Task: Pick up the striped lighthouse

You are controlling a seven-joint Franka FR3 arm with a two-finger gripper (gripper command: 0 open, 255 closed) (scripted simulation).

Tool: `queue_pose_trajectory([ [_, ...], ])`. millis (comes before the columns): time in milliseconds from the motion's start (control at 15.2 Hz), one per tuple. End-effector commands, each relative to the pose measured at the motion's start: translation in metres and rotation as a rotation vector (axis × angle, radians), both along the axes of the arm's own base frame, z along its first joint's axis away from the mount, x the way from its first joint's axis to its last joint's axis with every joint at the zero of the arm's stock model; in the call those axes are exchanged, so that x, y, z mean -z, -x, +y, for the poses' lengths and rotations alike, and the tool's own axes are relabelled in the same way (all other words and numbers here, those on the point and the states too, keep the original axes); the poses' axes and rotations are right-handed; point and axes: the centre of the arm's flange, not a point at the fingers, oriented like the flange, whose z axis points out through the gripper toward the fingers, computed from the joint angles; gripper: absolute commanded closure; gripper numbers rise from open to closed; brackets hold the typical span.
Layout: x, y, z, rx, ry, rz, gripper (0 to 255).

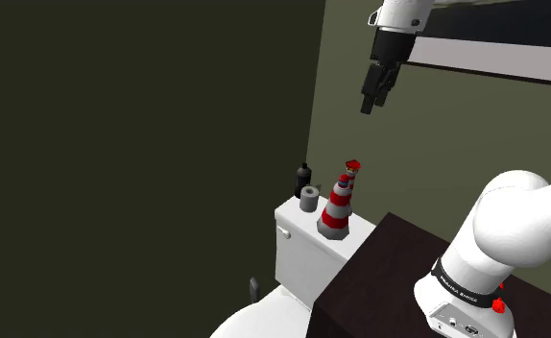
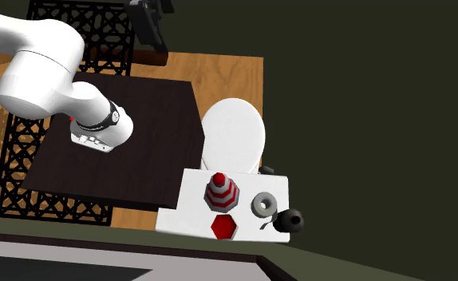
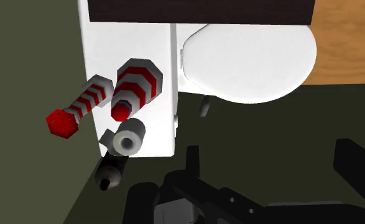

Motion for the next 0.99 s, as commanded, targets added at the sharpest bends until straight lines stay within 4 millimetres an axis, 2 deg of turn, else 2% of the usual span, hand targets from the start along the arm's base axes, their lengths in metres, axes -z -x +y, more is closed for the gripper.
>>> queue_pose_trajectory([
  [0, 0.000, 0.000, 0.000, 0.000, 0.000, 0.000, 0],
  [924, 0.153, -0.056, -0.097, -0.128, -0.022, 0.050, 0],
])
